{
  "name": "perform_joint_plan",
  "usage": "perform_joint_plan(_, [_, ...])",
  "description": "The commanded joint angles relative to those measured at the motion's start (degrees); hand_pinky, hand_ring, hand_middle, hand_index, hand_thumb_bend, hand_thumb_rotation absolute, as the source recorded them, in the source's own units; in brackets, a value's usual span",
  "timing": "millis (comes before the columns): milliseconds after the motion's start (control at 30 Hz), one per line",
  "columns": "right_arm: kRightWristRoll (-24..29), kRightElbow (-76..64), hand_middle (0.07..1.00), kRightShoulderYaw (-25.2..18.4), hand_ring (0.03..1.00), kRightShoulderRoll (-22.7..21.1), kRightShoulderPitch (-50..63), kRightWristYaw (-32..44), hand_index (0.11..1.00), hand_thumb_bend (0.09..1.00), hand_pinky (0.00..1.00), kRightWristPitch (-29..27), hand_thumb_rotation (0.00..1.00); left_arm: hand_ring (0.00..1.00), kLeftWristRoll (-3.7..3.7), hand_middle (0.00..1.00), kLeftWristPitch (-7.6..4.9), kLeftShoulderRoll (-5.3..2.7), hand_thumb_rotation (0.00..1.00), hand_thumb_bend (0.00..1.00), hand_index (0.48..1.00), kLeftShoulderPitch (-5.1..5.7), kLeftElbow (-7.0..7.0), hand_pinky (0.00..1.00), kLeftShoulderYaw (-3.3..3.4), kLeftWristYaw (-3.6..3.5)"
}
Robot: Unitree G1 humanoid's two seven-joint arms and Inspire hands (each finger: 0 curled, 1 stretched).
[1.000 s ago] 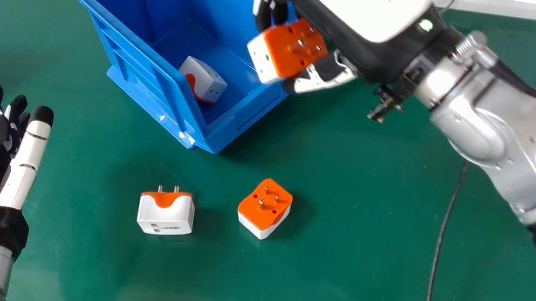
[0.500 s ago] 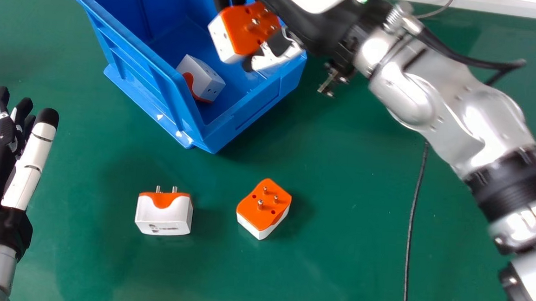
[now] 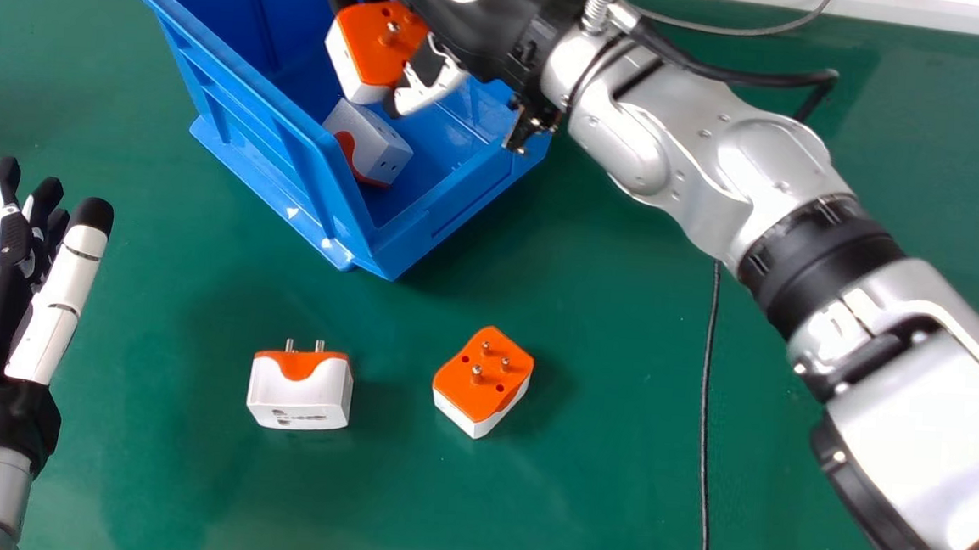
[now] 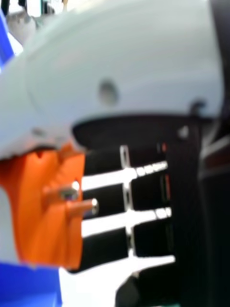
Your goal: Pick all objects and put in blue box
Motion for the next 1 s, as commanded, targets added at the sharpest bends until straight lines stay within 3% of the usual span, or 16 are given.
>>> perform_joint_plan(0, [0.05, 1.82, 0.51, 0.54, 0.423, 1.94, -5.0, -2.25, 0.505, 0.496, 0.34, 1.13, 0.0, 1.0, 0.12, 1.0, -1.09, 0.45, 0.74, 0.58, 1.0, 0.34, -1.48, 1.0, 0.03, 0.33])
perform_joint_plan(500, [-0.13, 10.32, 0.507, 4.93, 0.434, 7.49, -7.55, -7.25, 0.486, 0.497, 0.33, 8.48, 0.0, 1.0, 0.1, 1.0, -1.62, 0.22, 0.75, 0.6, 1.0, 0.39, -1.26, 1.0, 0.0, 0.54])
perform_joint_plan(967, [2.53, 10.58, 0.497, 4.77, 0.442, 7.13, -5.6, -1.88, 0.482, 0.499, 0.34, 9.13, 0.0, 1.0, 0.12, 1.0, -1.33, 0.14, 0.75, 0.61, 1.0, 0.4, -1.64, 1.0, -0.11, 0.75])
